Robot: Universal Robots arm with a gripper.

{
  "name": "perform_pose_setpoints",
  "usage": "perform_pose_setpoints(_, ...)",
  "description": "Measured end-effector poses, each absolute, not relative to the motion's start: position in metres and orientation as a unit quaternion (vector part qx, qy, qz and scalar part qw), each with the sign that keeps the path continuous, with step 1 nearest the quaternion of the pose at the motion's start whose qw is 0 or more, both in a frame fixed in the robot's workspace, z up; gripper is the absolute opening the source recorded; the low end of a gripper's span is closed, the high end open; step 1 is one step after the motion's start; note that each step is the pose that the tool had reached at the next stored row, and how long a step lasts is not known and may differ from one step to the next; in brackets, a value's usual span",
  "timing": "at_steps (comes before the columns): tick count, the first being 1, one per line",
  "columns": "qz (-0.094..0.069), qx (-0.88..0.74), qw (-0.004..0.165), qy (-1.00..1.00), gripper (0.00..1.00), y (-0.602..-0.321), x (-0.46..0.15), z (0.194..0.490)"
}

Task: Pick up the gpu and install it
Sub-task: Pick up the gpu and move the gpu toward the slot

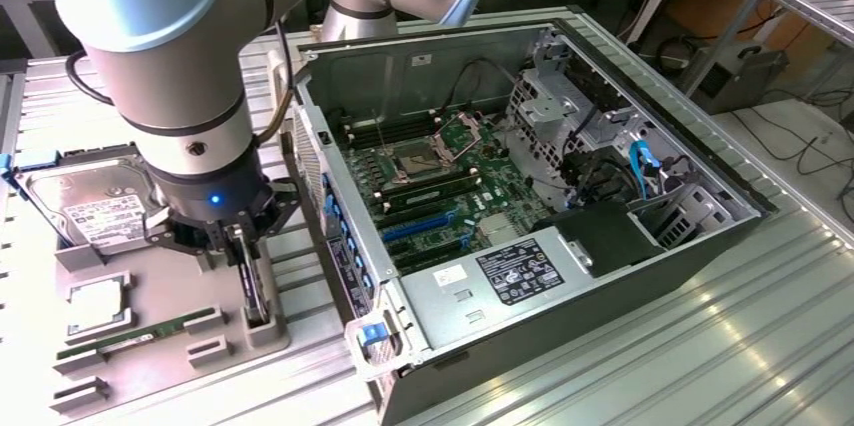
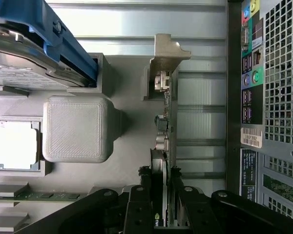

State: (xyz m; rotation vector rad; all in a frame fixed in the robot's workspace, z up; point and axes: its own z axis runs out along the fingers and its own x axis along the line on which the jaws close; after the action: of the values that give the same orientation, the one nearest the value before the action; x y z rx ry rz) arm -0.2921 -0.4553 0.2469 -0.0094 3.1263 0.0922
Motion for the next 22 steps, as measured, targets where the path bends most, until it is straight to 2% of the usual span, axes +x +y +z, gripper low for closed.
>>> perform_pose_setpoints(11, 0.030, -0.013, 0.002, 0.999, 0.26, -0.455, -0.289, 0.260)
perform_pose_setpoints(22, 0.030, -0.013, 0.000, 0.999, 0.26, -0.455, -0.287, 0.292)
